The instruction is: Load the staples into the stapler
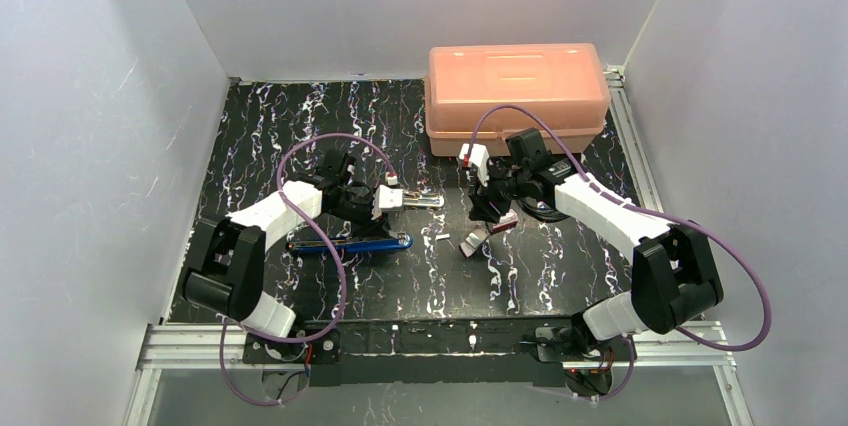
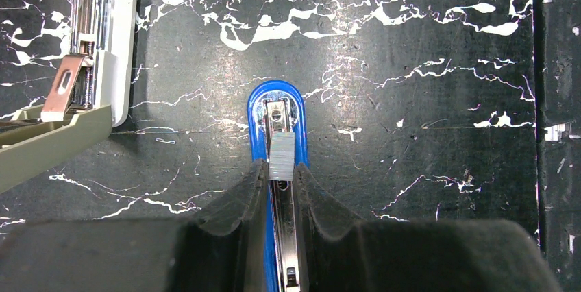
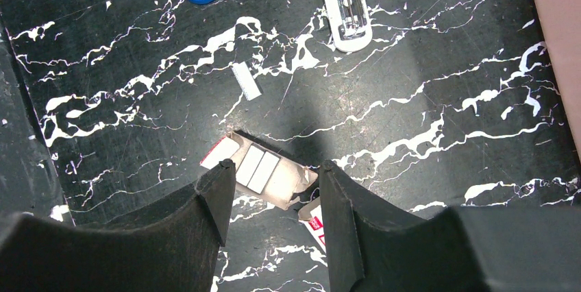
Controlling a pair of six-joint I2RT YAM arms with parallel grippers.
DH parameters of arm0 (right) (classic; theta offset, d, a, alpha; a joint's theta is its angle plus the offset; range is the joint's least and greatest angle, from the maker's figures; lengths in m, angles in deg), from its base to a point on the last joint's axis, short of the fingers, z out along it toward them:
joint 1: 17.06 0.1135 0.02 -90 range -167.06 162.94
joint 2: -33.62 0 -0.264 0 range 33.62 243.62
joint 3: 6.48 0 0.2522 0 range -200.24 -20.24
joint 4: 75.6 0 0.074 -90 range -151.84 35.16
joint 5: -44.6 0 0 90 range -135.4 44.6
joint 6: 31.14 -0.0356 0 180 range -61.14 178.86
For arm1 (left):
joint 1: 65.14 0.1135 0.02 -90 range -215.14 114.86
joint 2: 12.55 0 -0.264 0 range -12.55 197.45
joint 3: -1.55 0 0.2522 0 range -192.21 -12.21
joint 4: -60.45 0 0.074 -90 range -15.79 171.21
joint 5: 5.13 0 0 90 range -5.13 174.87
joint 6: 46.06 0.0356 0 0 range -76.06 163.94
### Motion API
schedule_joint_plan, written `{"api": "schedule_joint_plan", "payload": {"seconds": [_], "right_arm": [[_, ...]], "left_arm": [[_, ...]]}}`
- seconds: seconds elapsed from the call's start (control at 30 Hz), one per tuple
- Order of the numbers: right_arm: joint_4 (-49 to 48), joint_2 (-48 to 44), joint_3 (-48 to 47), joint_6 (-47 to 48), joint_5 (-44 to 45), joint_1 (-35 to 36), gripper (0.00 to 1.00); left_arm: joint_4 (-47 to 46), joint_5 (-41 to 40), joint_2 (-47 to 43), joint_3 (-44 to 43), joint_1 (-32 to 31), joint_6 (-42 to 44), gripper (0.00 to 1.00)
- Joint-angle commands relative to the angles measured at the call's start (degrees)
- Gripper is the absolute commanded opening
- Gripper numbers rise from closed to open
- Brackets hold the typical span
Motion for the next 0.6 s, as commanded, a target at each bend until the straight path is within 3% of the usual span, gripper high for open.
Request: {"api": "schedule_joint_plan", "payload": {"seconds": [0.0, 0.57], "right_arm": [[-1.26, 0.27, 0.51, 0.72, -0.49, -0.41, 0.56], [-1.26, 0.49, 0.42, 0.72, -0.36, -0.47, 0.56]], "left_arm": [[1.63, 1.18, -0.36, -1.49, -0.09, 0.62, 0.0], [1.18, 1.68, -2.64, -1.53, 0.04, -1.45, 0.0]]}}
